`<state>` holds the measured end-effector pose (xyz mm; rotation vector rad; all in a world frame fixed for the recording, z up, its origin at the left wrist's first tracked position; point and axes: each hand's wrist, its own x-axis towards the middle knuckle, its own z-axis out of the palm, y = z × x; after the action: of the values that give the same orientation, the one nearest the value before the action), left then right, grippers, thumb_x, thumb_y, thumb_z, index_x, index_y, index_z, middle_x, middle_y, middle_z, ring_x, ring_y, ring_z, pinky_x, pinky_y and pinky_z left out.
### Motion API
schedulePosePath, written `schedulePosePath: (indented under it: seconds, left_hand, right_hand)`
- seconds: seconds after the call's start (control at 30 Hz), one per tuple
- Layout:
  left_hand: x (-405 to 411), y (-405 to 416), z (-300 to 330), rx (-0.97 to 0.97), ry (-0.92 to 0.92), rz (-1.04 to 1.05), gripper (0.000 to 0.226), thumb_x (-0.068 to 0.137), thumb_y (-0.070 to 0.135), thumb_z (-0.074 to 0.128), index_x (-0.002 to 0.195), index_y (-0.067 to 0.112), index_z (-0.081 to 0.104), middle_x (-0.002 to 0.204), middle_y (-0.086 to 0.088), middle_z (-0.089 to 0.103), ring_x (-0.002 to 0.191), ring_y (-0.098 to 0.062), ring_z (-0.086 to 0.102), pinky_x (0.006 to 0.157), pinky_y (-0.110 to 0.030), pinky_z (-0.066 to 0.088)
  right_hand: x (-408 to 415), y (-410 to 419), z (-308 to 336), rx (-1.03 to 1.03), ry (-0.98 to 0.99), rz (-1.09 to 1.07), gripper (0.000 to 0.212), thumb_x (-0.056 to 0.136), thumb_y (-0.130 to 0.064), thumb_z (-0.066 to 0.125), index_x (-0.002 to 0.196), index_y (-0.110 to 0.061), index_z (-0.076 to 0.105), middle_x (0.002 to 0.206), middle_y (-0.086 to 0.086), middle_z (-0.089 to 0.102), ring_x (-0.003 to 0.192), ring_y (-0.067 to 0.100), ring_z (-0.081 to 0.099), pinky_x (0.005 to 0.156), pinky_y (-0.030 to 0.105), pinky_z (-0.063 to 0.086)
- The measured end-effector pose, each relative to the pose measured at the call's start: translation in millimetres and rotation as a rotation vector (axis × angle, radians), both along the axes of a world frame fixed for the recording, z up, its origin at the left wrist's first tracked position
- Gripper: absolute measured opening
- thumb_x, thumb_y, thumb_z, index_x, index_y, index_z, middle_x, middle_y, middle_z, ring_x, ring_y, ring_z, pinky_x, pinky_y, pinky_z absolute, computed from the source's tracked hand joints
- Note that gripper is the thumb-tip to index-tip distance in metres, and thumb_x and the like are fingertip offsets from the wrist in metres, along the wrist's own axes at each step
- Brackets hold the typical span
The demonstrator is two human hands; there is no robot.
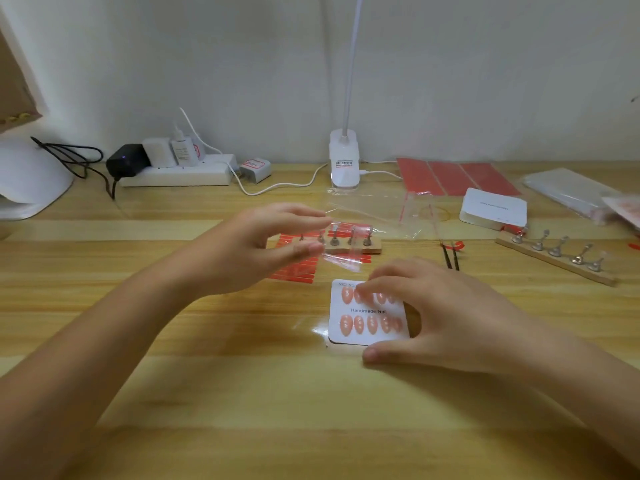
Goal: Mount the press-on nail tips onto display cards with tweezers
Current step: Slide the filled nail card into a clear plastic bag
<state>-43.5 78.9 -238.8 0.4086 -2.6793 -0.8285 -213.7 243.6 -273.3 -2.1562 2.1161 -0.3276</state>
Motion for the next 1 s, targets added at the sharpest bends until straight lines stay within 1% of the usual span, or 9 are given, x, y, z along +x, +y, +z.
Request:
schedulePosePath:
  seconds: [0.23,0.33,0.47,0.53,0.7,0.8,0.87,0.93,1.0]
  left_hand:
    - [-0.9,-0.9,-3.2,-0.012,-0.039,-0.014,0.044,0.073,0.060,0.043,0.116,0.052,0.045,0.125,0.031,0.046,0.117,0.011,0.044,0.100,-0.018,0.037]
    - [-1.1,-1.1,-4.4,-0.009,-0.037,-0.019,0.044,0.073,0.060,0.043,0.116,0.052,0.045,0.124,0.030,0.048,0.117,0.010,0.044,0.099,-0.016,0.036]
    - [-1.1,-1.9,-4.9,0.006,-0.025,-0.016,0.047,0.073,0.059,0.042,0.118,0.047,0.047,0.124,0.028,0.049,0.116,0.010,0.045,0.097,-0.009,0.035]
    - [-1.4,-1.6,-5.6,0.014,-0.014,-0.017,0.047,0.075,0.057,0.041,0.119,0.044,0.047,0.124,0.026,0.050,0.116,0.009,0.046,0.098,-0.011,0.035]
    - [-1.7,-0.6,-8.3,0.027,-0.020,-0.026,0.049,0.076,0.052,0.042,0.123,0.039,0.046,0.123,0.024,0.050,0.115,0.010,0.045,0.096,-0.007,0.034]
    - [-4.0,0.2,-11.8,0.030,-0.014,-0.023,0.053,0.078,0.047,0.044,0.127,0.031,0.050,0.124,0.020,0.051,0.116,0.009,0.045,0.096,-0.007,0.034]
    - [-6.1,2.6,-15.1,0.061,0.008,-0.032,0.050,0.078,0.044,0.047,0.126,0.031,0.049,0.122,0.019,0.052,0.113,0.010,0.047,0.091,-0.005,0.036]
    - [-8.5,6.3,-19.2,0.092,0.027,-0.045,0.045,0.077,0.042,0.048,0.121,0.037,0.046,0.120,0.025,0.049,0.111,0.015,0.045,0.088,-0.001,0.034]
    - [-11.1,10.1,-24.2,0.086,0.030,-0.043,0.045,0.077,0.045,0.047,0.121,0.040,0.044,0.121,0.030,0.045,0.114,0.018,0.040,0.092,-0.002,0.031]
  right_hand:
    - [-1.1,2.2,4.9,-0.058,0.270,0.135,0.064,0.082,-0.066,0.026,0.135,-0.034,0.039,0.126,-0.015,0.054,0.113,0.012,0.050,0.083,0.026,0.045]
    - [0.5,3.8,2.7,-0.101,0.334,0.200,0.062,0.086,-0.059,0.021,0.135,-0.027,0.041,0.118,-0.003,0.061,0.100,0.022,0.060,0.075,0.034,0.050]
    - [-2.1,2.8,5.9,-0.243,0.336,0.263,0.050,0.094,-0.034,0.026,0.090,-0.011,0.069,0.068,0.005,0.068,0.050,0.027,0.061,0.036,0.030,0.044]
    - [-7.6,3.1,5.5,-0.348,0.340,0.299,0.055,0.097,-0.028,0.022,0.078,-0.010,0.070,0.061,0.004,0.066,0.045,0.025,0.059,0.033,0.028,0.041]
    - [-25.3,1.8,11.7,-0.584,0.296,0.324,0.040,0.092,-0.015,0.040,0.070,-0.005,0.071,0.056,0.003,0.064,0.042,0.023,0.058,0.033,0.027,0.042]
    - [-29.2,3.0,19.5,-0.663,0.022,0.214,0.041,0.089,-0.011,0.040,0.050,-0.008,0.052,0.043,-0.011,0.043,0.037,0.001,0.045,0.037,0.012,0.033]
    - [-32.3,5.1,27.5,-0.643,-0.347,0.040,0.043,0.089,-0.019,0.042,0.047,-0.022,0.037,0.041,-0.016,0.028,0.037,0.000,0.037,0.040,0.003,0.025]
    - [-37.7,2.6,35.3,-0.522,-0.786,-0.201,0.049,0.093,-0.027,0.048,0.044,-0.024,0.042,0.041,-0.006,0.040,0.040,0.004,0.036,0.041,0.010,0.030]
    - [-41.8,0.7,40.7,-0.337,-1.030,-0.398,0.051,0.096,-0.024,0.047,0.047,-0.016,0.057,0.045,-0.004,0.052,0.041,0.012,0.042,0.040,0.017,0.035]
